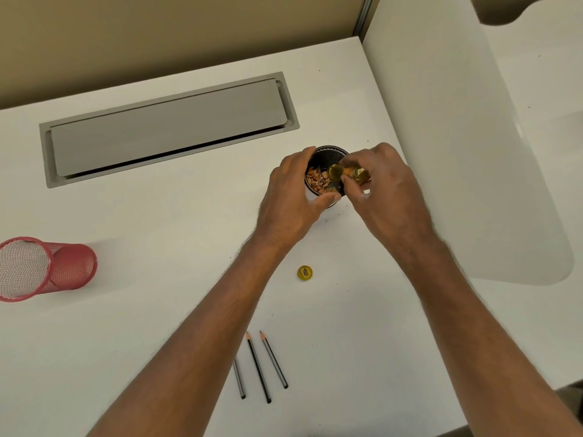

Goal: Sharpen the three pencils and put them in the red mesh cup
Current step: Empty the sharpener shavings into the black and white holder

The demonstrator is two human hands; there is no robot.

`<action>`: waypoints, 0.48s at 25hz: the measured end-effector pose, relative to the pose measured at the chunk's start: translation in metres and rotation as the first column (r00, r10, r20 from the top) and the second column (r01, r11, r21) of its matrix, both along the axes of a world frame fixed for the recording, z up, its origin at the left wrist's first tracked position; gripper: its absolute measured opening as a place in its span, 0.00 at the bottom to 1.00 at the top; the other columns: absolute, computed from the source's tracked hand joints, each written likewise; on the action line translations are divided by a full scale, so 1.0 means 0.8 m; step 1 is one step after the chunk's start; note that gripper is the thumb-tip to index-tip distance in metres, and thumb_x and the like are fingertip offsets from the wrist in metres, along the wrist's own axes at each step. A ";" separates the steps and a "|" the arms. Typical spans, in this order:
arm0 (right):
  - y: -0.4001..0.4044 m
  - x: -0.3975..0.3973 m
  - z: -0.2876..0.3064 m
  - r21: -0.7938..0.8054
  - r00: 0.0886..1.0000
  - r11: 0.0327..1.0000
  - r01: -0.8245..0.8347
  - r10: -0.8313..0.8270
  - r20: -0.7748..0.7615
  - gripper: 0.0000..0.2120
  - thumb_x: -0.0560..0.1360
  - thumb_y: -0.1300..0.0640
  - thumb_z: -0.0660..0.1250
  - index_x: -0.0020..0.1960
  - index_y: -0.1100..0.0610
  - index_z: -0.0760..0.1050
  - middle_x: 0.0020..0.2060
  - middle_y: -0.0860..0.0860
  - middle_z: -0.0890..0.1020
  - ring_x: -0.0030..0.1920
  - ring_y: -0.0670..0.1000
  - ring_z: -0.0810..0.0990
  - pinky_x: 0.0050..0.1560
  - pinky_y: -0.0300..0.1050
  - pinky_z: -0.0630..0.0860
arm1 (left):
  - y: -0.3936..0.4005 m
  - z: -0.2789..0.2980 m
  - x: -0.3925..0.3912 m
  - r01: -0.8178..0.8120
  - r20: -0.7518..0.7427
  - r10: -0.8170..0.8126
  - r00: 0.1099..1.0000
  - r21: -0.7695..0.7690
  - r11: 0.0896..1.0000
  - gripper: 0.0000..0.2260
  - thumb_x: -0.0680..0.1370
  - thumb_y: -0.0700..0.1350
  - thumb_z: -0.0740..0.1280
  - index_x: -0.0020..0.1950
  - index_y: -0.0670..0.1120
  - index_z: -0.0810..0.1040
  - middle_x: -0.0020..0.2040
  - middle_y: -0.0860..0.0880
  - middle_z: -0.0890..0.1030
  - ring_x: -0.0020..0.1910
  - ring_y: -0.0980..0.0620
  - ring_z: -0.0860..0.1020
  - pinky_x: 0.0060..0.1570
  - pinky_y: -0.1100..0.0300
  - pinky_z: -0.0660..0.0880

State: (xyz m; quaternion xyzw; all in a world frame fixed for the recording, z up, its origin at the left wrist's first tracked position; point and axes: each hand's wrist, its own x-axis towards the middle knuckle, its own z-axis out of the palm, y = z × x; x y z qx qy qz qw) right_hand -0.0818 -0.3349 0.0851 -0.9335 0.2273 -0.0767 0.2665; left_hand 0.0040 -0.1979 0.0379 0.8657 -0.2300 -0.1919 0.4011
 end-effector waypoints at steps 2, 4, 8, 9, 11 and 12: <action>0.001 0.001 -0.001 0.023 1.000 1.000 -0.014 0.015 -0.012 0.13 0.79 0.59 0.72 0.63 0.54 0.79 0.59 0.53 0.77 0.50 0.52 0.82 0.51 0.50 0.84 | 0.001 0.001 0.000 -0.002 -0.001 0.002 1.000 0.009 1.000 0.37 0.74 0.55 0.76 0.78 0.52 0.64 0.75 0.51 0.70 0.74 0.50 0.66 0.63 0.57 0.68; -0.002 0.000 -0.002 0.055 0.999 0.998 -0.013 0.015 -0.032 0.14 0.78 0.62 0.72 0.63 0.55 0.79 0.61 0.53 0.76 0.52 0.52 0.81 0.53 0.51 0.84 | 0.000 0.001 0.000 0.001 -0.008 -0.001 1.000 0.011 1.000 0.37 0.74 0.55 0.76 0.78 0.51 0.64 0.75 0.51 0.69 0.74 0.50 0.66 0.63 0.57 0.67; -0.005 -0.001 -0.001 0.087 0.999 0.996 0.029 -0.030 0.010 0.15 0.77 0.62 0.73 0.63 0.55 0.79 0.60 0.54 0.78 0.51 0.53 0.82 0.52 0.52 0.84 | 0.000 0.001 0.000 0.002 -0.012 -0.002 1.000 0.012 1.000 0.37 0.74 0.55 0.76 0.78 0.51 0.64 0.75 0.51 0.69 0.74 0.50 0.66 0.64 0.57 0.68; -0.005 -0.002 -0.002 0.074 0.999 0.997 0.032 -0.032 0.001 0.15 0.77 0.62 0.72 0.63 0.55 0.79 0.60 0.54 0.78 0.51 0.53 0.82 0.52 0.52 0.84 | 0.000 0.001 0.001 0.003 -0.013 -0.003 1.000 0.009 1.000 0.37 0.74 0.55 0.76 0.78 0.51 0.64 0.75 0.51 0.69 0.74 0.50 0.66 0.65 0.56 0.68; -0.005 -0.004 -0.003 0.060 0.999 0.998 0.037 -0.037 -0.003 0.15 0.78 0.61 0.72 0.63 0.55 0.79 0.60 0.54 0.78 0.50 0.51 0.81 0.52 0.50 0.83 | 0.000 0.000 0.001 0.005 -0.010 -0.005 1.000 -0.002 1.000 0.37 0.74 0.55 0.76 0.78 0.51 0.64 0.75 0.51 0.69 0.74 0.50 0.66 0.65 0.56 0.68; -0.005 -0.005 -0.004 0.060 0.999 0.997 0.038 -0.038 0.000 0.15 0.78 0.61 0.72 0.63 0.55 0.79 0.59 0.54 0.78 0.49 0.50 0.81 0.52 0.49 0.83 | 0.000 -0.002 0.001 0.003 -0.007 -0.003 1.000 -0.007 1.000 0.37 0.74 0.55 0.76 0.78 0.51 0.64 0.75 0.51 0.69 0.74 0.50 0.66 0.65 0.56 0.68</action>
